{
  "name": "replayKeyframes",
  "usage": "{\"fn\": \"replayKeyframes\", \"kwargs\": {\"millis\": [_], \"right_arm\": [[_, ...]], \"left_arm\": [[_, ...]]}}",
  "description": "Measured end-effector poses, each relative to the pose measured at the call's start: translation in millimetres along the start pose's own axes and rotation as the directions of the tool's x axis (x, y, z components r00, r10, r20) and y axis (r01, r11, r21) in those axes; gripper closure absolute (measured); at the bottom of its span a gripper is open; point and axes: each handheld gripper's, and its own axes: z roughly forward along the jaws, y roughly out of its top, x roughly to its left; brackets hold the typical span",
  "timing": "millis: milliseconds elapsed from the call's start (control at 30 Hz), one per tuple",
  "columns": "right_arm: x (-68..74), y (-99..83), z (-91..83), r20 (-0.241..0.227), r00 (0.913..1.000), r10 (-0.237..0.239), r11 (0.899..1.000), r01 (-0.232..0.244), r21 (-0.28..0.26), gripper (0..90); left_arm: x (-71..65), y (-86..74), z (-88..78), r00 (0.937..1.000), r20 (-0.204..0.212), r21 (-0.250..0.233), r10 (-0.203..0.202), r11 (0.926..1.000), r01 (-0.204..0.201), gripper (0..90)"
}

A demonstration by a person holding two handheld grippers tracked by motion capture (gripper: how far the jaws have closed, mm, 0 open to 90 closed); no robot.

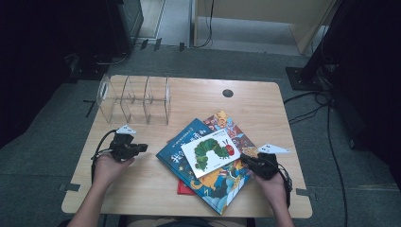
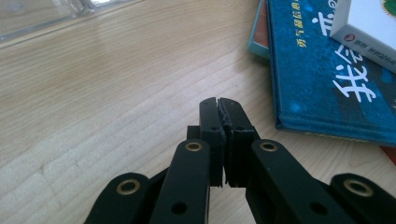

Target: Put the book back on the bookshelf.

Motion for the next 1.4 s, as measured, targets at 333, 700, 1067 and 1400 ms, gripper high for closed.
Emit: {"fn": "replayKeyframes", "kwargs": {"millis": [333, 700, 1067, 1400], "right_arm": [[-1.2, 18.5, 17.8, -0.008, 0.9997, -0.025, 0.999, 0.025, 0.028, 90.0], [4.5, 35.6, 36.9, -0.034, 0.9982, -0.05, 0.997, 0.052, 0.061, 90.0], [20.3, 48.5, 55.6, -0.037, 0.9945, -0.098, 0.992, 0.1, 0.08, 90.0], [25.3, 49.5, 57.6, -0.062, 0.9937, -0.093, 0.991, 0.098, 0.088, 90.0]], "left_arm": [[-4.9, -4.4, -5.4, 0.9997, 0.014, -0.015, -0.018, 0.9997, 0.018, 84.3], [-5.4, -5.3, -6.9, 0.9996, 0.017, -0.002, -0.02, 0.9998, 0.021, 61.3], [-3.5, -4.6, -8.9, 0.9976, 0.065, -0.012, -0.022, 0.9997, 0.023, 47.4], [-6.3, 5.3, -8.8, 0.9943, 0.106, -0.016, -0.006, 0.9998, 0.008, 38.3]]}}
